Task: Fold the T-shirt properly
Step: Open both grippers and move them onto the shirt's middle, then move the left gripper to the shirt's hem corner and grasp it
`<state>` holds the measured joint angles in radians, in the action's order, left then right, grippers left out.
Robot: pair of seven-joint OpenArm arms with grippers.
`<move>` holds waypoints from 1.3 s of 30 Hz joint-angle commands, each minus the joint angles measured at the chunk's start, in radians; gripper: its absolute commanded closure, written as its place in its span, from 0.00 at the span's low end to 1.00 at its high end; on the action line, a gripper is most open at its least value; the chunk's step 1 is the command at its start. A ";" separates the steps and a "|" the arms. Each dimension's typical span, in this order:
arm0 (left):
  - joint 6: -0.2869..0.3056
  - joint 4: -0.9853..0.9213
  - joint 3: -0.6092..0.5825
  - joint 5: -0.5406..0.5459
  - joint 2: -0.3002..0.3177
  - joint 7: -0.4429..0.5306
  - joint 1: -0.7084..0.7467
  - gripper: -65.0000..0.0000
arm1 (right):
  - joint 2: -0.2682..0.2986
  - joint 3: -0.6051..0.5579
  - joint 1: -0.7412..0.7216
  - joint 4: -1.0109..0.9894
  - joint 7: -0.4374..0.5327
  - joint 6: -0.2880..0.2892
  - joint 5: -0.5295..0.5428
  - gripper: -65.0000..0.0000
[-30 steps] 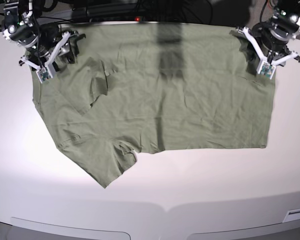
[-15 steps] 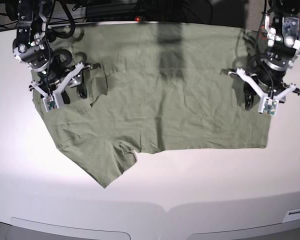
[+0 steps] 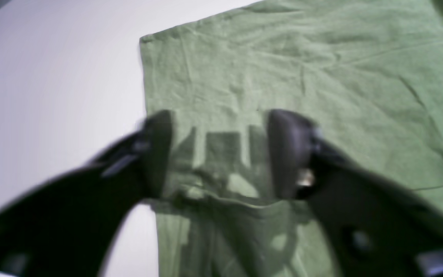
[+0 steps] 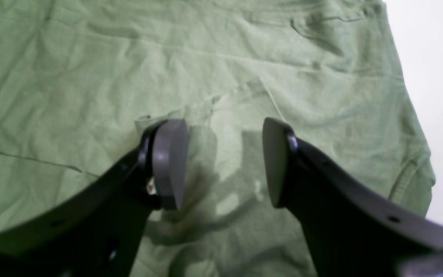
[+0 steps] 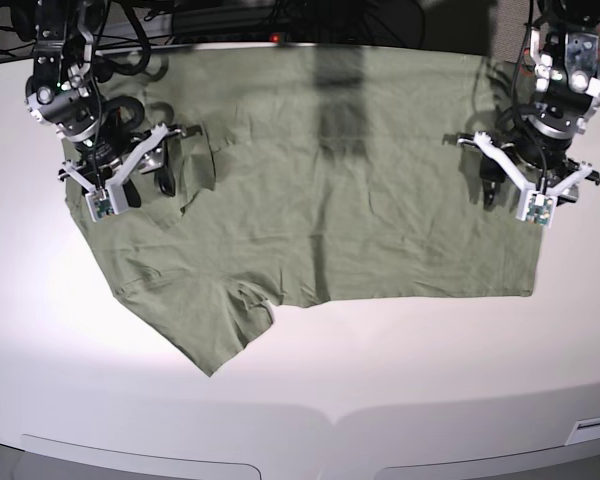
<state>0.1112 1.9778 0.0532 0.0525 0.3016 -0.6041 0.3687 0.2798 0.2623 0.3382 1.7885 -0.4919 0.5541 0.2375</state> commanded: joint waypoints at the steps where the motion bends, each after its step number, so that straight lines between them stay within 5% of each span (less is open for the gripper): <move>1: -0.003 0.018 0.005 -0.001 0.009 0.026 -0.003 0.30 | 0.011 0.006 -0.005 0.018 0.019 -0.001 0.006 0.48; 5: -0.003 0.018 0.005 -0.001 0.009 0.026 -0.003 0.30 | 0.011 0.006 -0.005 0.018 0.013 0.000 0.005 0.27; 27: -0.003 0.018 0.005 -0.058 0.009 0.051 -0.006 0.30 | 0.011 0.006 -0.006 0.018 0.122 -0.001 0.010 0.27; 39: -0.001 0.018 0.005 -0.131 0.010 0.050 -0.034 0.30 | -0.016 0.006 -0.044 0.018 0.001 0.000 0.080 0.27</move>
<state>0.1146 1.9778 0.0532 -0.0708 0.3016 -0.5816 0.3462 0.2569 0.2623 0.3054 1.7885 -0.5175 0.5537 0.3008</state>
